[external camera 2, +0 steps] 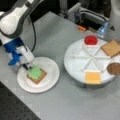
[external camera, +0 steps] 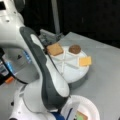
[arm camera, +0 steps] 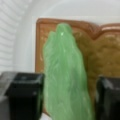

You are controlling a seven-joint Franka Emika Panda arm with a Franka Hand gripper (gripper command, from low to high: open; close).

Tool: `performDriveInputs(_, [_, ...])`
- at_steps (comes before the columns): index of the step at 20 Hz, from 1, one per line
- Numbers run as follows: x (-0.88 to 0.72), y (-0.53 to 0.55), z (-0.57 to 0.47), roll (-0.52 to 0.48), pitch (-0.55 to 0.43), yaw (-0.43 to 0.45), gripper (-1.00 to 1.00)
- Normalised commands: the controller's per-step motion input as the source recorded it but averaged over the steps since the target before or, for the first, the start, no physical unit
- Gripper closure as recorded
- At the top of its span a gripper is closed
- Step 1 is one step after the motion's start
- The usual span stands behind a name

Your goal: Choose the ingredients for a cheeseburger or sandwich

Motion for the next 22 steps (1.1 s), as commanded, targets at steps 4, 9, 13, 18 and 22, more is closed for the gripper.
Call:
performDriveInputs(4, [-0.08,0.02,-0.04,-0.170,-0.062,0.107,-1.00])
performDriveInputs(9, [-0.09,0.03,-0.02,-0.163,-0.055,0.112,-1.00])
performDriveInputs(13, [-0.15,0.05,0.06,-0.175,-0.030,0.105,-1.00])
performDriveInputs(18, [-0.28,0.19,0.29,-0.216,0.061,0.073,-1.00])
performDriveInputs(22, [-0.29,0.34,0.43,-0.320,0.145,-0.006,-1.00])
